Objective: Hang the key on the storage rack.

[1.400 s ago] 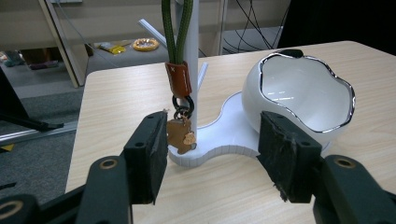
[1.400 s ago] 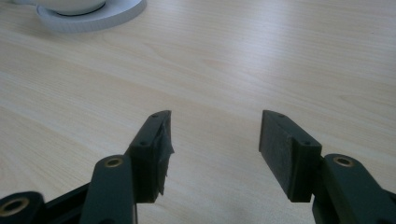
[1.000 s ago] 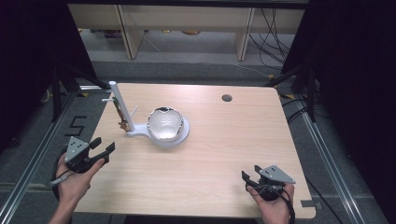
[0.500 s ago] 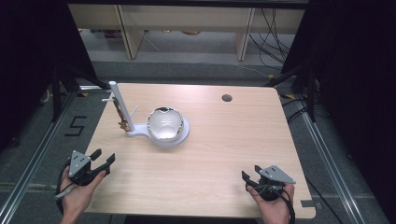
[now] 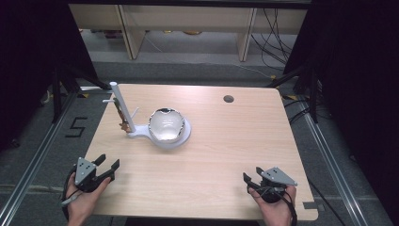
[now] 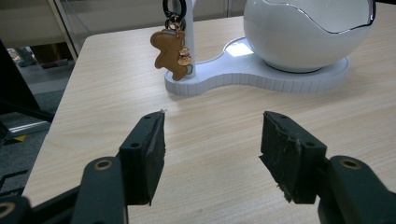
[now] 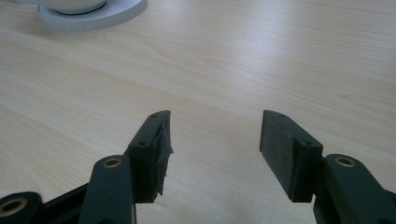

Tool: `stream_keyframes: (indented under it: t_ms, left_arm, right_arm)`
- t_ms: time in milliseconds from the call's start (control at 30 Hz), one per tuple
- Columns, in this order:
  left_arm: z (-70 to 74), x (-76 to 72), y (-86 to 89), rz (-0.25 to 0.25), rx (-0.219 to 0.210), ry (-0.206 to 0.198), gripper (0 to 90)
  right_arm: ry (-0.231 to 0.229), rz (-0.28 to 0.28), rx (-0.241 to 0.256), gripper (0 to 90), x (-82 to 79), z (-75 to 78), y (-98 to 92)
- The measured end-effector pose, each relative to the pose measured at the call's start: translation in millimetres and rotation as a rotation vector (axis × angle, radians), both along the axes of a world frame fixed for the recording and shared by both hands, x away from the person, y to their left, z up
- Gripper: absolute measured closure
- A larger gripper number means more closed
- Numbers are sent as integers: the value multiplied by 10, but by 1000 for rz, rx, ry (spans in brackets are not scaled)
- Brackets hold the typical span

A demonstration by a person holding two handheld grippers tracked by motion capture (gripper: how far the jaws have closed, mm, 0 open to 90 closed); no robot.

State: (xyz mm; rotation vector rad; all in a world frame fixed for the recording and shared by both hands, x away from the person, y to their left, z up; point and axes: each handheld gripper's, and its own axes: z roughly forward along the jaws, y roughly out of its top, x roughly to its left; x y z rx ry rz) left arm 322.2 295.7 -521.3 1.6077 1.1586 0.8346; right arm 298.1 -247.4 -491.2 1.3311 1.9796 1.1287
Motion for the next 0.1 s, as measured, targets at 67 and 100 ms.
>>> stream_keyframes:
  t_ms: [67, 100]
  left_arm:
    - [-14, 4, -1, -5, -6, -5, 396]
    - [-18, 4, -2, -6, -5, 0, 396]
  right_arm:
    - [2, 1, 0, 440, -1, 0, -2]
    - [2, 4, 3, 440, -1, 0, -3]
